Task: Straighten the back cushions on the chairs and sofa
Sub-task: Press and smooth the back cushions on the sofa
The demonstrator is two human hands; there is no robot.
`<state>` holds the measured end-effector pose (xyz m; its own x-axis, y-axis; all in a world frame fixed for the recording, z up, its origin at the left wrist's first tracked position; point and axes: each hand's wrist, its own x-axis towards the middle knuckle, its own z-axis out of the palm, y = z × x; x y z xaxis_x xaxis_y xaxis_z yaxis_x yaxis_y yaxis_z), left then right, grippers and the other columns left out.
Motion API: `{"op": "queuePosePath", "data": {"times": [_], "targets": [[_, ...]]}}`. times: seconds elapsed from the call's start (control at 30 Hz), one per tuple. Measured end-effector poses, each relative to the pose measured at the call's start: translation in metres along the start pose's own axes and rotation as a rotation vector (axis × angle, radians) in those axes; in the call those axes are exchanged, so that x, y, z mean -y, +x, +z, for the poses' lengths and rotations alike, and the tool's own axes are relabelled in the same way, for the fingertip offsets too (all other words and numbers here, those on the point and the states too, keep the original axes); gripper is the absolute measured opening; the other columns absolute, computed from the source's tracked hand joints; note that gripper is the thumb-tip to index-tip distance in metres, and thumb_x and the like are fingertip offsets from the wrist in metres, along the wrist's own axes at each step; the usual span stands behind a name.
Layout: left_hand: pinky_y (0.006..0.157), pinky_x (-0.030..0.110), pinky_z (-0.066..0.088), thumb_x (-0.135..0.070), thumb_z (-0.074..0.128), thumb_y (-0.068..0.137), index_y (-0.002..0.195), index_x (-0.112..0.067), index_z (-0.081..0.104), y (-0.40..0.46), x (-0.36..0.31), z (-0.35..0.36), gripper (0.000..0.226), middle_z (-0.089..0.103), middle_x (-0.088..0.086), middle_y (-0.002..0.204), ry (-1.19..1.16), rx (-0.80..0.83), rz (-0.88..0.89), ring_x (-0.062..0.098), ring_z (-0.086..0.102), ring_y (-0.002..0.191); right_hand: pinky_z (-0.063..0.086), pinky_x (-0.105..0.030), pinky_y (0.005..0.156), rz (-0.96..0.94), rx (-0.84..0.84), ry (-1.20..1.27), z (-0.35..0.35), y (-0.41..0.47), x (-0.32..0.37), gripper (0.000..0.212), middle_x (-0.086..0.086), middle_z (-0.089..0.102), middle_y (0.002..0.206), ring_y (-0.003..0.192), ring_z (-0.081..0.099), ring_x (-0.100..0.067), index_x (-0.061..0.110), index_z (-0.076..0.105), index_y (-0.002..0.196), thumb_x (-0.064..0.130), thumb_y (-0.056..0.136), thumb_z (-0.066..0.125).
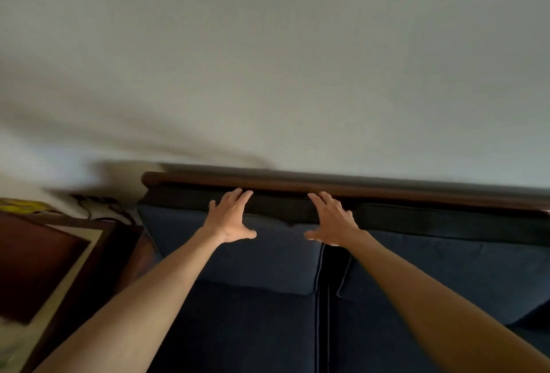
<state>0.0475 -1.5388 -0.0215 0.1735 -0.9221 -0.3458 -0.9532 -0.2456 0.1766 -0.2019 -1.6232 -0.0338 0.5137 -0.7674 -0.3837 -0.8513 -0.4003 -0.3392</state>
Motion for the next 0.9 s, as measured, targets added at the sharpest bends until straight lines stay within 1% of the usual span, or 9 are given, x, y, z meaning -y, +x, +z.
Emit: {"op": "queuePosePath", "data": {"times": [0.07, 0.17, 0.33, 0.4, 0.47, 0.53, 0.63, 0.77, 0.9], "targets": [[0.115, 0.061, 0.020, -0.052, 0.077, 0.073, 0.154, -0.029, 0.011, -0.001, 0.040, 0.004, 0.107, 0.005, 0.003, 0.163, 0.026, 0.024, -0.004, 0.027, 0.010, 0.150, 0.038, -0.059, 0.106, 0.072, 0.016, 0.022, 0.013, 0.011, 0.019, 0.109, -0.006, 0.001, 0.164, 0.145, 0.018, -0.039, 0.027, 0.003, 0.157, 0.046, 0.079, 0.077], [0.116, 0.061, 0.015, -0.048, 0.079, 0.073, 0.155, -0.028, 0.003, 0.004, 0.083, 0.006, 0.113, -0.002, 0.004, 0.164, 0.075, 0.083, -0.020, 0.027, 0.004, 0.151, 0.042, -0.054, 0.104, 0.134, 0.050, 0.003, 0.028, 0.020, 0.037, 0.108, -0.006, -0.008, 0.165, 0.144, 0.014, -0.049, 0.032, -0.002, 0.157, 0.043, 0.083, 0.076], [0.116, 0.065, 0.009, -0.034, 0.088, 0.065, 0.155, -0.029, -0.005, 0.019, 0.111, 0.008, 0.129, -0.003, 0.004, 0.164, 0.181, 0.115, 0.023, 0.028, -0.003, 0.151, 0.049, -0.054, 0.097, 0.212, 0.075, -0.163, 0.045, 0.023, 0.049, 0.121, -0.003, -0.022, 0.163, 0.135, 0.027, -0.048, 0.040, -0.013, 0.154, 0.045, 0.077, 0.080], [0.114, 0.066, 0.006, -0.028, 0.091, 0.061, 0.154, -0.029, -0.008, 0.024, 0.120, 0.010, 0.136, -0.002, 0.006, 0.164, 0.239, 0.113, 0.006, 0.029, -0.004, 0.151, 0.050, -0.052, 0.095, 0.248, 0.070, -0.146, 0.046, 0.025, 0.052, 0.128, -0.001, -0.018, 0.163, 0.135, 0.026, -0.047, 0.036, -0.015, 0.154, 0.042, 0.073, 0.084], [0.114, 0.066, 0.007, -0.027, 0.093, 0.056, 0.155, -0.028, -0.003, 0.029, 0.127, 0.012, 0.138, 0.011, 0.008, 0.162, 0.290, 0.081, 0.001, 0.030, 0.005, 0.150, 0.051, -0.051, 0.093, 0.279, 0.061, -0.130, 0.045, 0.027, 0.056, 0.130, -0.001, -0.011, 0.161, 0.133, 0.027, -0.045, 0.034, -0.011, 0.155, 0.040, 0.070, 0.087], [0.114, 0.065, 0.018, -0.029, 0.093, 0.054, 0.153, -0.024, 0.011, 0.031, 0.129, 0.011, 0.129, 0.031, 0.005, 0.152, 0.335, 0.035, 0.017, 0.028, 0.024, 0.144, 0.053, -0.048, 0.084, 0.302, 0.016, -0.126, 0.045, 0.027, 0.060, 0.123, -0.002, 0.004, 0.156, 0.128, 0.032, -0.043, 0.034, 0.002, 0.155, 0.040, 0.067, 0.089], [0.100, 0.057, 0.034, -0.027, 0.089, 0.052, 0.146, -0.024, 0.028, 0.027, 0.134, 0.005, 0.112, 0.048, -0.003, 0.134, 0.408, -0.051, 0.039, 0.022, 0.043, 0.127, 0.052, -0.041, 0.068, 0.279, -0.132, -0.152, 0.049, 0.019, 0.065, 0.106, -0.002, 0.021, 0.140, 0.117, 0.037, -0.038, 0.036, 0.021, 0.147, 0.041, 0.064, 0.087], [0.088, 0.049, 0.036, -0.019, 0.082, 0.055, 0.138, -0.025, 0.036, 0.014, 0.136, 0.002, 0.094, 0.055, -0.007, 0.121, 0.414, -0.170, 0.089, 0.020, 0.050, 0.113, 0.046, -0.037, 0.061, 0.299, -0.188, -0.138, 0.051, 0.011, 0.063, 0.099, -0.003, 0.023, 0.134, 0.113, 0.036, -0.037, 0.037, 0.025, 0.142, 0.037, 0.060, 0.082], [0.089, 0.049, 0.036, -0.018, 0.079, 0.059, 0.137, -0.024, 0.037, 0.002, 0.128, 0.022, 0.090, 0.054, -0.007, 0.121, 0.373, -0.173, 0.141, 0.021, 0.049, 0.115, 0.051, -0.039, 0.063, 0.335, -0.170, -0.141, 0.065, -0.001, 0.054, 0.098, -0.003, 0.023, 0.131, 0.111, 0.036, -0.035, 0.037, 0.027, 0.138, 0.036, 0.058, 0.084]]}}
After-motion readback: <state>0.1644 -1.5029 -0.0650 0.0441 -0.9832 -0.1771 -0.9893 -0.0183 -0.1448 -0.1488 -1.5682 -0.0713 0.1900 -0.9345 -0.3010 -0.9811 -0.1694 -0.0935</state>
